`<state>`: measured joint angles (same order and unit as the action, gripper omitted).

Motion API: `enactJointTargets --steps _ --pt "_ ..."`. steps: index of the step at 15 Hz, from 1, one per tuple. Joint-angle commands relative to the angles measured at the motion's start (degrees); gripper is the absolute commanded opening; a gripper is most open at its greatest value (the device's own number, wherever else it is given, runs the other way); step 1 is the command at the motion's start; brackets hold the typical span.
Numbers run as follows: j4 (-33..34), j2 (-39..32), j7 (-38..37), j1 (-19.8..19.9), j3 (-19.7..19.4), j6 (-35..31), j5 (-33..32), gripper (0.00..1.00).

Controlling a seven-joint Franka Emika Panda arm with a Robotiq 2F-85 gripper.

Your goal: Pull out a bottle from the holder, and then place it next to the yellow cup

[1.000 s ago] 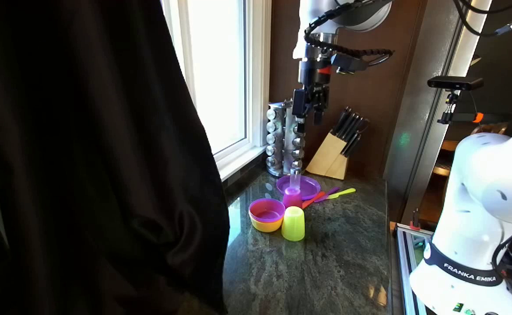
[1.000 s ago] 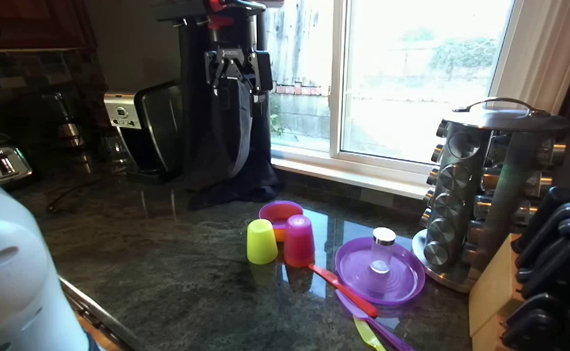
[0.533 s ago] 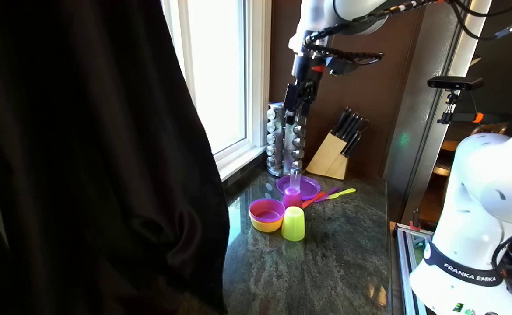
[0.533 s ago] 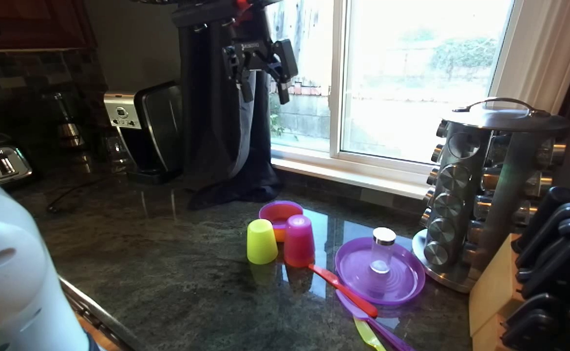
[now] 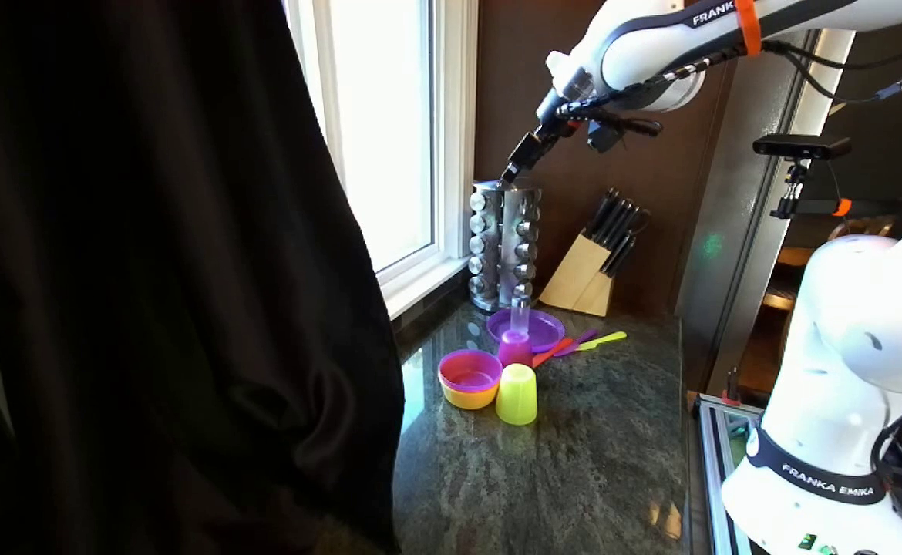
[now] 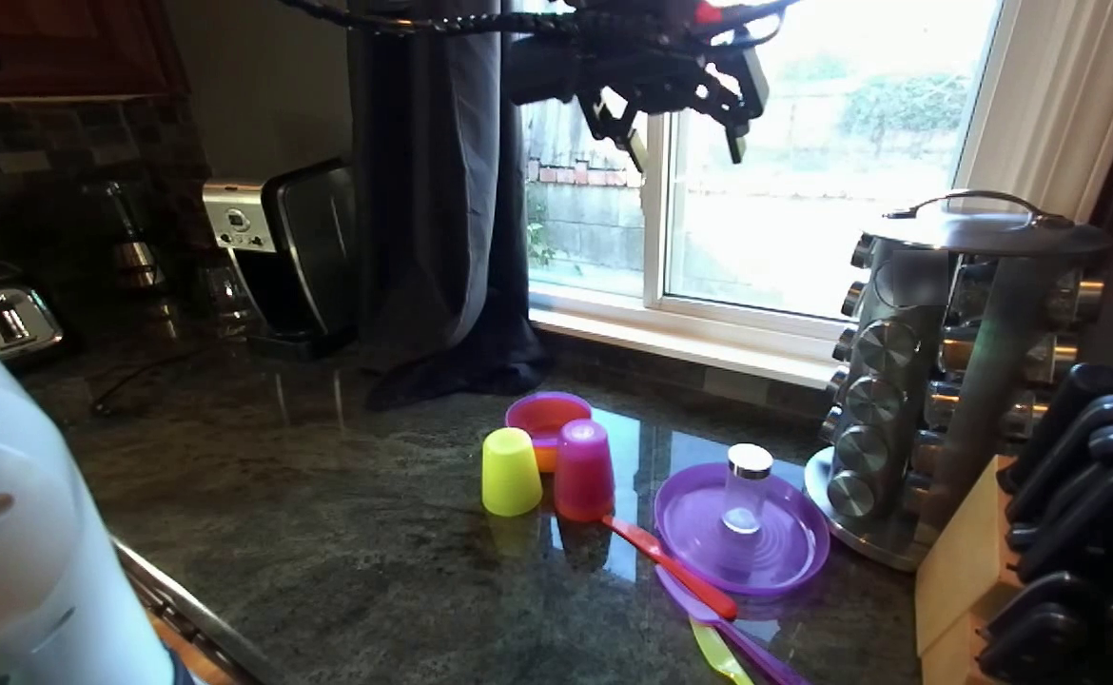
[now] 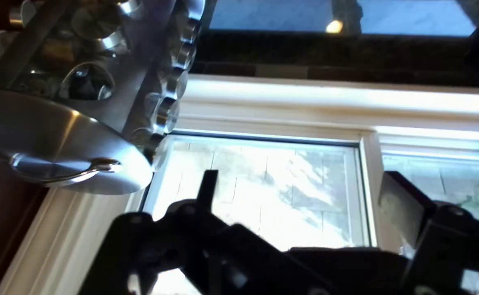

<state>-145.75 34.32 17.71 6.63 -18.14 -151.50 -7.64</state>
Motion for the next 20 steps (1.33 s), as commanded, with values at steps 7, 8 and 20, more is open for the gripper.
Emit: enactJointTargets --steps 7,8,20 --pt "-3.75 -1.01 4.58 -1.26 -5.47 -8.81 4.44 1.0" --pt "-4.66 -0.58 4.77 -1.81 -5.68 -11.57 4.8 1.0" --pt "-11.88 4.14 21.21 -18.66 -37.52 -31.83 3.7 1.0"
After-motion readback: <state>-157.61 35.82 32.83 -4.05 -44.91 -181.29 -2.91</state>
